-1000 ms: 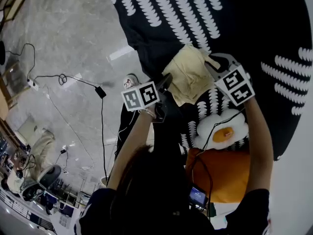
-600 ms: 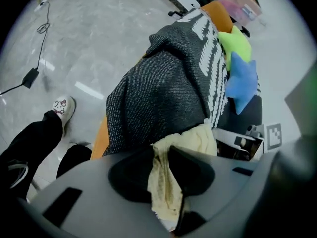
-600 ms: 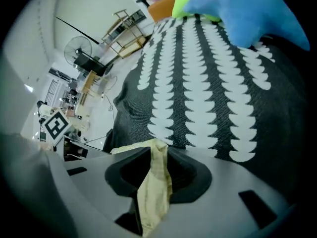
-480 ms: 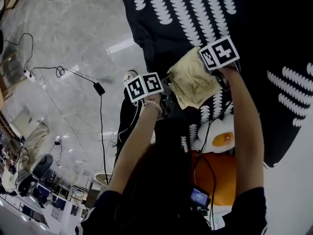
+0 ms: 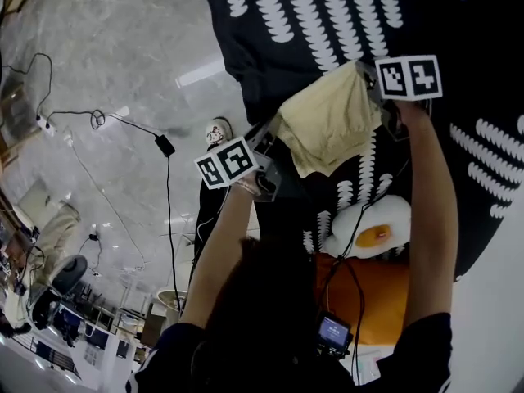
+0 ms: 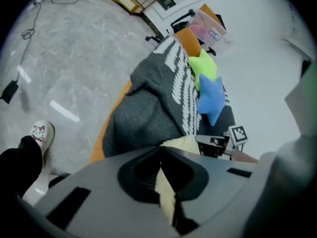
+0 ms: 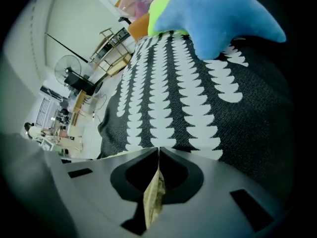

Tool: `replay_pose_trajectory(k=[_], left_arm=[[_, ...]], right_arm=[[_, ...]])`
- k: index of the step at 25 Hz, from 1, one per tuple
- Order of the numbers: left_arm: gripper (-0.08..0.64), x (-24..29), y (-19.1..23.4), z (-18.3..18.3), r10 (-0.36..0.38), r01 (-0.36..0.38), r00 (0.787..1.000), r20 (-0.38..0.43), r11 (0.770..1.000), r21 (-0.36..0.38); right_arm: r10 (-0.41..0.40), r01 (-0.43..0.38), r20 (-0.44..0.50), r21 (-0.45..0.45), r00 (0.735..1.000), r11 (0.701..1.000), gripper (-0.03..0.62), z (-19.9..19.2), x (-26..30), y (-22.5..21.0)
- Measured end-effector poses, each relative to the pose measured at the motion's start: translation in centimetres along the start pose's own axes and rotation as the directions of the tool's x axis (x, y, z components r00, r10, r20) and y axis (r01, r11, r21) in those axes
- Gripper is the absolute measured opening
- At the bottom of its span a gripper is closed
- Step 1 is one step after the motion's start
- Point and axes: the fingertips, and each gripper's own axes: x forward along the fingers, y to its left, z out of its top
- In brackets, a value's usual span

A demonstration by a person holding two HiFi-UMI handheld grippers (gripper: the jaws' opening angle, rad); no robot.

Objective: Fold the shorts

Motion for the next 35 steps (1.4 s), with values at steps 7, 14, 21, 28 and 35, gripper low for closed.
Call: replay_pose_trajectory(k=[7, 14, 21, 28, 35], left_arm=[[0.005, -4.2, 4.1, 3.1, 0.088, -0.085, 0.996, -0.014, 0.988, 0.126], [0.072, -4.4, 1.4, 2.3, 0.128, -0.099, 0.990, -0.053, 0.925, 0.367], [0.147, -5.2, -4.0, 3.4, 0.056, -0.038, 0.998, -0.019, 0.858, 0.513], [0.146, 0.3, -9.5, -8.7, 0.042, 0.327, 0.916, -0.399, 0.496, 0.804], [0.146, 2.5, -4.1, -19.1, 0.344, 0.525, 0.727, -0.595, 0.280, 0.804]], right_arm=[[-0.048, 0.032, 0.237, 0.073, 0.970, 0.997, 0.267, 3.2, -4.1, -1.4], [-0.009, 0.024, 0.292, -0.049, 0.956, 0.999, 0.256, -1.2, -6.0, 2.7], [-0.070, 0.107, 0.374, -0.080, 0.925, 0.991, 0.165, -5.2, -8.8, 6.4], [-0.215, 0.227, 0.184, -0.047, 0.959, 0.973, 0.009, -15.3, -3.1, 3.0], [-0.374, 0.366, 0.119, 0.083, 0.920, 0.927, 0.009, -18.6, -2.9, -3.7]])
